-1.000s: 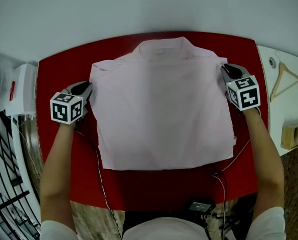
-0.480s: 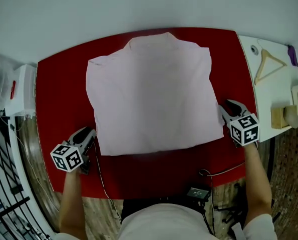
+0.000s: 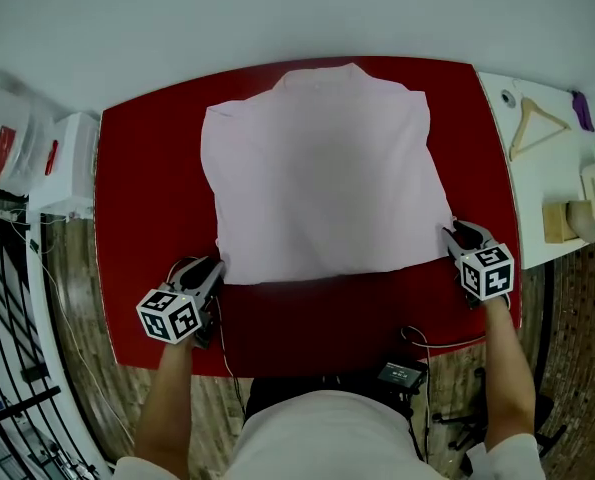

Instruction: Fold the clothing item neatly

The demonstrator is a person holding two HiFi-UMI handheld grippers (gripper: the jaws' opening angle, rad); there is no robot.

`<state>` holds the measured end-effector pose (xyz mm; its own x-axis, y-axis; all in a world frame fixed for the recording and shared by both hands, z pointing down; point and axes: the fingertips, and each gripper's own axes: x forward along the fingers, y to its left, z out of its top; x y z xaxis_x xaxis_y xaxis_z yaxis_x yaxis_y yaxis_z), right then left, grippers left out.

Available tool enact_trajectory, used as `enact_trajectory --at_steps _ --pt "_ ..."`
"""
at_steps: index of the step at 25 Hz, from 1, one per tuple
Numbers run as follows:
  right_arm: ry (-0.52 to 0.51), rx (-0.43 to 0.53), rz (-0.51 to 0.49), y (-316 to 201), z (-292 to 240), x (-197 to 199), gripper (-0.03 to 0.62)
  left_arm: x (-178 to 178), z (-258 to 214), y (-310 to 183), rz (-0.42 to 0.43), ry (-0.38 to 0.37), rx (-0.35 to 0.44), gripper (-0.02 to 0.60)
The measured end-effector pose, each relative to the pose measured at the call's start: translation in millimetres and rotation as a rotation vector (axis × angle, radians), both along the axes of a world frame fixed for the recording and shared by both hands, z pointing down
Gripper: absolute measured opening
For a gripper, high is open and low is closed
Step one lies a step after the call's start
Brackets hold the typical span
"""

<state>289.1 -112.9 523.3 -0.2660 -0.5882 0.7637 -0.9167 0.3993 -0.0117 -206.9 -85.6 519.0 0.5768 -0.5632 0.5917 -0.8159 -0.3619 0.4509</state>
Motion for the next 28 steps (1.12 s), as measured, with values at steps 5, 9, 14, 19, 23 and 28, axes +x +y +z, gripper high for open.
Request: enact_trajectory --at_steps 5,9,14,19,23,28 --pt "0.015 -0.01 -0.006 8 4 -9 0.103 1 -2 14 0.002 0.009 0.004 0.092" --pt "0.001 -0.01 -0.03 13 8 -8 0.103 5 -1 26 -0.047 -0.001 -0.003 0.105" --pt "-0.027 0.002 -0.09 10 9 -12 0.103 5 12 37 -0.11 -0.061 -0.035 0.14" --pt "-0.034 -0.019 -0.104 20 15 -9 0.11 -5 17 26 -0.15 -0.108 -0.031 0.147" --pt "-0.061 -0.027 -0.09 21 18 -20 0.124 -18 27 18 -0.143 -0.125 -0.065 0.147" --pt "-0.053 -0.05 -0.006 16 27 -3 0.144 -4 45 13 -0.113 -0.123 -0.114 0.146"
